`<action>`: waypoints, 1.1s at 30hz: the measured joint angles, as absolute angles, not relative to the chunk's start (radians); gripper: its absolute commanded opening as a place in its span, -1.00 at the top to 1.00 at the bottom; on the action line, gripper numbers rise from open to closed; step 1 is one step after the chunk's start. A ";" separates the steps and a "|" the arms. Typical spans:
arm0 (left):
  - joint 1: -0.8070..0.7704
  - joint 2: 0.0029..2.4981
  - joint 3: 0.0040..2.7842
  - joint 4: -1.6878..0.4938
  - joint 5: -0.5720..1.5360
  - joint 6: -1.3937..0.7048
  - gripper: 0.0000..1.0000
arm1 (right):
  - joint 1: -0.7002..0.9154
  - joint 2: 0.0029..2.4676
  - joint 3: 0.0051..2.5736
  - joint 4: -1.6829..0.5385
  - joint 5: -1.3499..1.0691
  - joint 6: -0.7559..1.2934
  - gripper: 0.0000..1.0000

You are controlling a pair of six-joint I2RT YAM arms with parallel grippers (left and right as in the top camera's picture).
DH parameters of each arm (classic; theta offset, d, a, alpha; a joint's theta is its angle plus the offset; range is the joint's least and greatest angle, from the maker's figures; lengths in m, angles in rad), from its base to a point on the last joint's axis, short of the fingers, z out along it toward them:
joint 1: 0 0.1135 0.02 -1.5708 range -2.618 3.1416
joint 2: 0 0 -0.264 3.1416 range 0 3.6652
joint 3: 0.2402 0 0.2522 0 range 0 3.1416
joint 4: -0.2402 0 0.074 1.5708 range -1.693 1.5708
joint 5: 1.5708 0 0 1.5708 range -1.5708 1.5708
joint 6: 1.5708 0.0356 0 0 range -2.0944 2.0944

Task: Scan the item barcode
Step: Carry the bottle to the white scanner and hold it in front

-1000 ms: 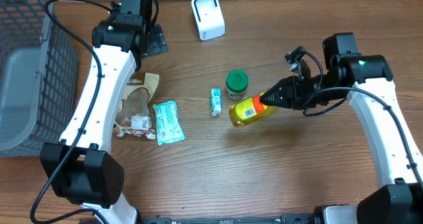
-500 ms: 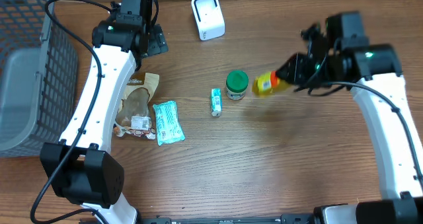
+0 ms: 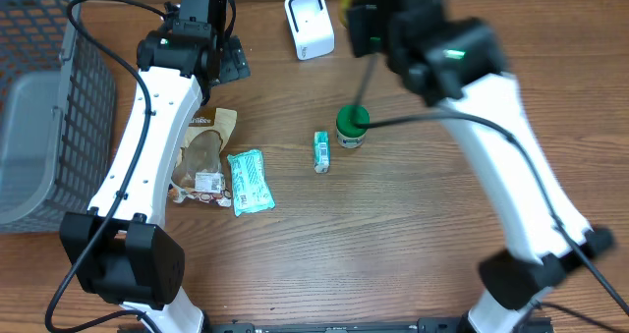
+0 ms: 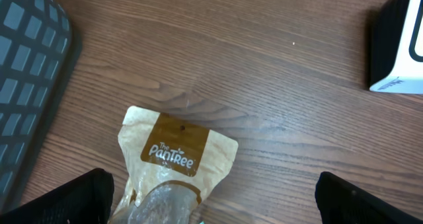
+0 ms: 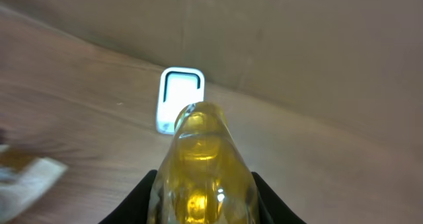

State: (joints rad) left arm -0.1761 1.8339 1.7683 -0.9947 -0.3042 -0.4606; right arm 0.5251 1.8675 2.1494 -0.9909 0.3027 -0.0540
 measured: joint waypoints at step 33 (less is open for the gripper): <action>-0.176 1.834 1.768 -0.995 -0.304 -0.461 -0.99 | 0.544 2.329 2.148 -0.296 0.422 -0.790 0.52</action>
